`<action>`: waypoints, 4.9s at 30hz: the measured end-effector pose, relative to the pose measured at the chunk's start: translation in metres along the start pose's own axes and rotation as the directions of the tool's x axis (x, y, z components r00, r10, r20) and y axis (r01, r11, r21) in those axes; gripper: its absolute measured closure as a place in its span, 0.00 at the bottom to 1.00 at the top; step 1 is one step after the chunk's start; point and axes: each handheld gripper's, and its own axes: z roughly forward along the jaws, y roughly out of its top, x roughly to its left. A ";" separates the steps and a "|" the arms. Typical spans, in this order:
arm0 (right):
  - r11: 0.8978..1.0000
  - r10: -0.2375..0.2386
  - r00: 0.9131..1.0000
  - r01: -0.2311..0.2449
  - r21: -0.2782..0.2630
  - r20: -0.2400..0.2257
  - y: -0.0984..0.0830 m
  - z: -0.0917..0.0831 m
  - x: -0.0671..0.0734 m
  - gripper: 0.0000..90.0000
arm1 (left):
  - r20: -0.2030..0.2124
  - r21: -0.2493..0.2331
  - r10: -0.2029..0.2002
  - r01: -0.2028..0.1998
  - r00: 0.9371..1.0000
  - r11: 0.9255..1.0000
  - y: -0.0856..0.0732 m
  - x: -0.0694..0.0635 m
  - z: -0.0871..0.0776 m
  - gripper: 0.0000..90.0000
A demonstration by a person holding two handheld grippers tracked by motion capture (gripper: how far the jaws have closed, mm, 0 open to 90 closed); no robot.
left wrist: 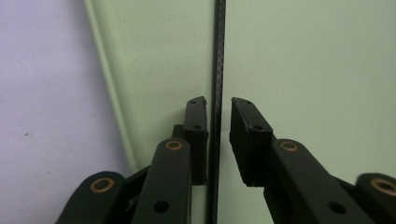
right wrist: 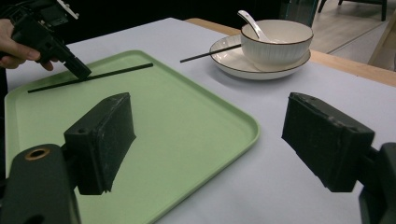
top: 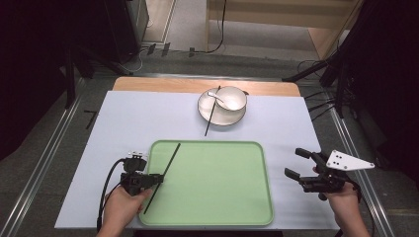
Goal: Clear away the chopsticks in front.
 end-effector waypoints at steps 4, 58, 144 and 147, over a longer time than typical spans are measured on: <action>1.000 0.004 1.000 -0.004 0.001 -0.001 0.000 0.000 0.000 0.19 | 0.028 -0.009 0.008 -0.008 1.000 1.000 0.003 0.001 -0.001 0.72; 1.000 0.024 1.000 -0.024 -0.019 0.006 -0.002 -0.005 -0.004 0.19 | 0.083 -0.091 0.297 -0.290 0.951 0.953 0.233 -0.071 0.090 0.43; 1.000 0.009 1.000 -0.009 -0.009 0.006 0.000 -0.003 0.000 0.19 | 0.043 -0.134 0.133 -0.126 0.990 0.983 0.053 -0.035 -0.019 0.95; 1.000 0.001 1.000 -0.001 -0.006 0.002 0.000 -0.001 0.000 0.19 | 0.043 -0.118 0.136 -0.130 0.990 0.984 0.037 -0.040 -0.014 0.95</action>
